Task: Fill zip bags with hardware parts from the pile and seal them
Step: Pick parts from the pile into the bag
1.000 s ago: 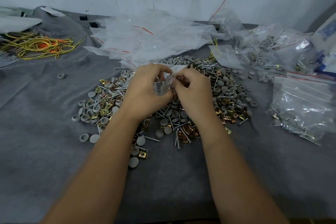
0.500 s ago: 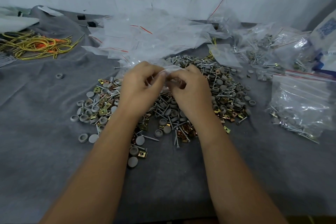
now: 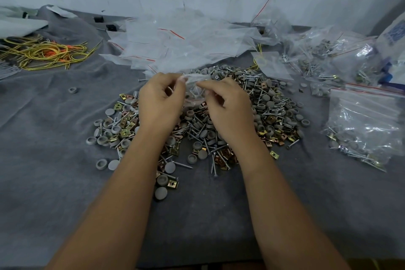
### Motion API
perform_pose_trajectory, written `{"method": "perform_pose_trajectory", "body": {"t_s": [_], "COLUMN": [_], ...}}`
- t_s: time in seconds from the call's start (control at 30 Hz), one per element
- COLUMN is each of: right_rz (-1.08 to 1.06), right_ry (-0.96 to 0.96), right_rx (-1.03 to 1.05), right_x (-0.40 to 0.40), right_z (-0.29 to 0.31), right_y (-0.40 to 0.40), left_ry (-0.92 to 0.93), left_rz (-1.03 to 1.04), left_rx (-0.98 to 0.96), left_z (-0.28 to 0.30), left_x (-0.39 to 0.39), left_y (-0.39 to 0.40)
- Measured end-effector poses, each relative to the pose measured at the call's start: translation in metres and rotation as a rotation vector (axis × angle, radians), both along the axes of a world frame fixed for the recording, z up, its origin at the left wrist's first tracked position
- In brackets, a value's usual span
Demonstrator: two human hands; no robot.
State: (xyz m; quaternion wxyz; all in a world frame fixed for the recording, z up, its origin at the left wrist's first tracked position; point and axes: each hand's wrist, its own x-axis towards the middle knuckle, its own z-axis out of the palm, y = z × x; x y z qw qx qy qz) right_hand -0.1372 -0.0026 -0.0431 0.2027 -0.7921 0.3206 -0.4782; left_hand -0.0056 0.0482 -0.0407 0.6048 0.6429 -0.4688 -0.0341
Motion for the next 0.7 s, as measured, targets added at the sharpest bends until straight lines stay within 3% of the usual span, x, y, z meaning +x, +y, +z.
{"method": "perform_pose_trajectory", "body": {"t_s": [0.17, 0.3, 0.47, 0.6, 0.7], "right_rz": [0.028, -0.108, -0.212, -0.122, -0.06], "right_ry": [-0.074, -0.099, 0.004, 0.206, 0.393], "right_rx": [0.052, 0.09, 0.13, 0.053, -0.047], "right_x": [-0.002, -0.005, -0.007, -0.004, 0.0], "right_z": [0.004, 0.006, 0.006, 0.005, 0.002], "right_y": [0.004, 0.003, -0.001, 0.0, 0.003], "left_ry": [0.174, 0.288, -0.08, -0.271, -0.16], "left_rz": [0.144, 0.263, 0.37, 0.31, 0.2], "left_rx": [-0.013, -0.173, -0.315, -0.146, 0.129], "left_z": [0.001, 0.004, 0.008, 0.004, -0.002], "left_x": [0.007, 0.013, 0.007, 0.009, 0.011], "left_y": [-0.002, 0.0, 0.005, 0.003, 0.0]}}
